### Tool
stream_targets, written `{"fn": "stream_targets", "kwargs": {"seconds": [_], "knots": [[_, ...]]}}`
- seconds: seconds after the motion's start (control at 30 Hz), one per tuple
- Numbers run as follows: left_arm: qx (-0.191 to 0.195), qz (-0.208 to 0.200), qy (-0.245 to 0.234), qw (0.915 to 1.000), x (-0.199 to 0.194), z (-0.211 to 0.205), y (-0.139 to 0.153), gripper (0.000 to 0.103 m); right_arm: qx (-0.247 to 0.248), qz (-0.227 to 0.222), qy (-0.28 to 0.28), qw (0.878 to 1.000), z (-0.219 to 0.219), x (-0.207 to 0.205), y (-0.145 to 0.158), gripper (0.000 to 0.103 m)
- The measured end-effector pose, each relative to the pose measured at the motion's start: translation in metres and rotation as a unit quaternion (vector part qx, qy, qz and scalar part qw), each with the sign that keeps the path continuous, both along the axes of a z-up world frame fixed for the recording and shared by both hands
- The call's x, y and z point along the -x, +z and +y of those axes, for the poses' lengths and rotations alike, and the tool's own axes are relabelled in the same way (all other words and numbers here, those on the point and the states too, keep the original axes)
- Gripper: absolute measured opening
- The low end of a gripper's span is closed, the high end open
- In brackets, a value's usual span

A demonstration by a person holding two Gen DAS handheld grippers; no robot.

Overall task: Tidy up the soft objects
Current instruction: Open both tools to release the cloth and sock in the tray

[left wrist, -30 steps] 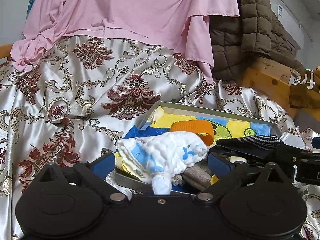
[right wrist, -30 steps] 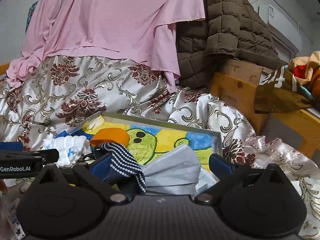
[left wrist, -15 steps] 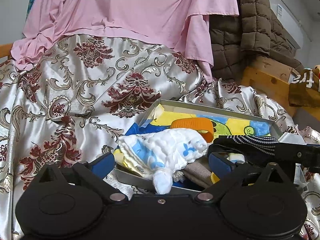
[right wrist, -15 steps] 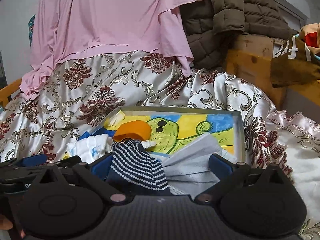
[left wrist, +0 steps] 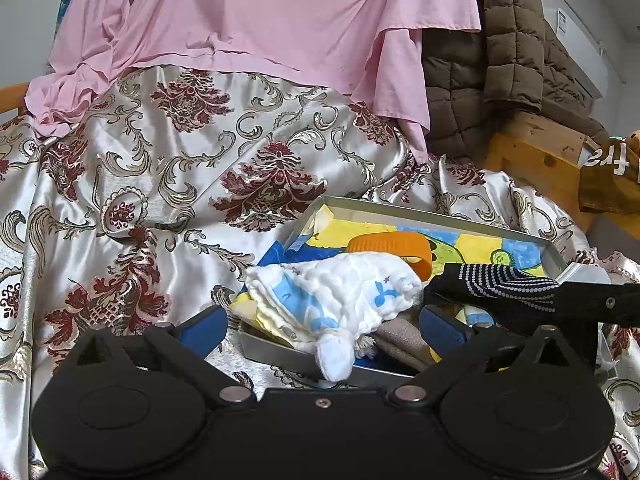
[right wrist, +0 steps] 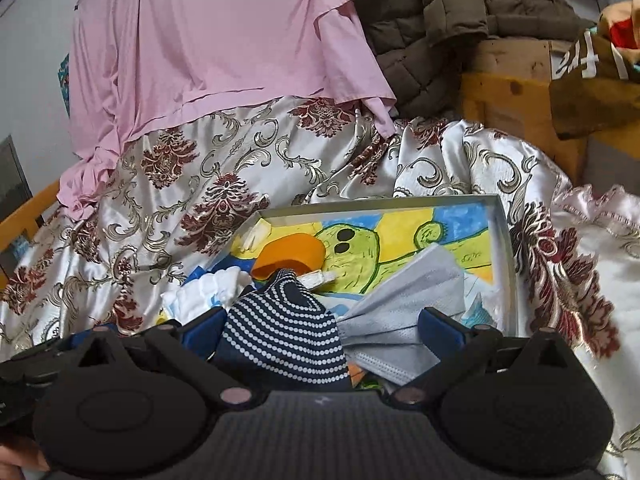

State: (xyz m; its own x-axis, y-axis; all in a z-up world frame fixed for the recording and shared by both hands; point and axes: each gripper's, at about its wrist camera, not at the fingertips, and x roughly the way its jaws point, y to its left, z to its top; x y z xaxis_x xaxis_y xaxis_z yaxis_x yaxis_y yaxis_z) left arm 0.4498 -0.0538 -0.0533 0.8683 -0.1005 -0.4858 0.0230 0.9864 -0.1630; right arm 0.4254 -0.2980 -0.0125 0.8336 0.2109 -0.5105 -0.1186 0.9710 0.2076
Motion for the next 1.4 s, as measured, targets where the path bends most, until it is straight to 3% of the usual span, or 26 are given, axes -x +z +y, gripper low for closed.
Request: {"fn": "stream_targets", "kwargs": {"seconds": [0.13,0.3,0.43,0.7,1.4], "knots": [[0.002,0.002,0.001,1.0000,0.001,0.002,-0.002,0.102,-0.009,0.003,-0.003,1.000,0.001,-0.002,-0.001,0.103],[0.002,0.001,0.001,1.0000,0.001,0.004,-0.003,0.102,0.052,-0.017,-0.026,0.998,0.008,-0.016,0.000,0.103],[0.010,0.007,0.003,0.9999,-0.001,0.006,-0.004,0.102,0.048,-0.016,-0.026,0.998,0.004,-0.021,0.000,0.103],[0.014,0.003,0.007,0.9999,0.000,0.010,-0.003,0.102,0.034,-0.036,-0.020,0.999,0.000,-0.001,-0.004,0.103],[0.021,-0.012,0.000,0.9997,0.039,0.016,0.029,0.102,0.056,-0.077,-0.008,0.995,0.009,0.056,0.026,0.103]]}}
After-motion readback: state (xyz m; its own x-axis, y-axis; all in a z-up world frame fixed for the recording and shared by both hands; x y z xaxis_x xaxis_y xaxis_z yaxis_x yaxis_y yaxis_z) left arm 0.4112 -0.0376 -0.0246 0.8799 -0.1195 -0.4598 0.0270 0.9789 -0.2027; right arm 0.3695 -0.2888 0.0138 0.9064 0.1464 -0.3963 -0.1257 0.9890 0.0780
